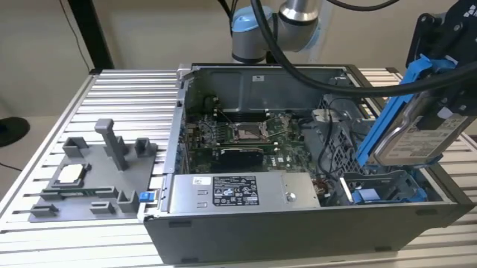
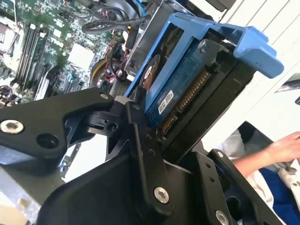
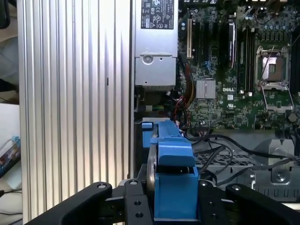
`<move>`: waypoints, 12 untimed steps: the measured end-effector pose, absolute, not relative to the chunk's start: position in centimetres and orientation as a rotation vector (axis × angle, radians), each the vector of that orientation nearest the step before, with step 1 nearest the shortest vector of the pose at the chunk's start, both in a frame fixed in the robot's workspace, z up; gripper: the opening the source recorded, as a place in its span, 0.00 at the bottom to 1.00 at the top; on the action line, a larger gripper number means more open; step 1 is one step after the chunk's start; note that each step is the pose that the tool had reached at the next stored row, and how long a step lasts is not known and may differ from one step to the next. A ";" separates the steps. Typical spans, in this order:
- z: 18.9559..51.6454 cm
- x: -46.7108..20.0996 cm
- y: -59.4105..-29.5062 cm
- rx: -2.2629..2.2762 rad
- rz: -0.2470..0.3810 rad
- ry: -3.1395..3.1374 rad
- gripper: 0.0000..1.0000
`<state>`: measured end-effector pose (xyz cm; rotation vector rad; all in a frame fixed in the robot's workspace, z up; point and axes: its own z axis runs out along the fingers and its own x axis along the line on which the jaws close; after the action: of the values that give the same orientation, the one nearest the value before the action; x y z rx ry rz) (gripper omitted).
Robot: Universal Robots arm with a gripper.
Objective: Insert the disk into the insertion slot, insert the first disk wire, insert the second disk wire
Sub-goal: 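Insert the disk into the insertion slot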
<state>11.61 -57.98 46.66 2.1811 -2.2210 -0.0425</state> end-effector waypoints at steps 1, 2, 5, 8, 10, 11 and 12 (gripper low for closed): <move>46.5 11.6 -58.0 2.181 -0.043 -2.221 0.00; 46.3 11.6 -58.0 2.181 -0.043 -2.221 0.00; 45.9 11.6 -58.0 2.181 -0.043 -2.221 0.00; 45.6 11.6 -58.0 2.181 -0.042 -2.221 0.00; 45.3 11.6 -58.0 2.181 -0.043 -2.221 0.00; 45.1 11.6 -58.0 2.181 -0.043 -2.221 0.00; 44.9 11.6 -58.0 2.181 -0.043 -2.221 0.00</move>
<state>11.61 -57.98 44.91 2.1810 -2.2212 -0.0427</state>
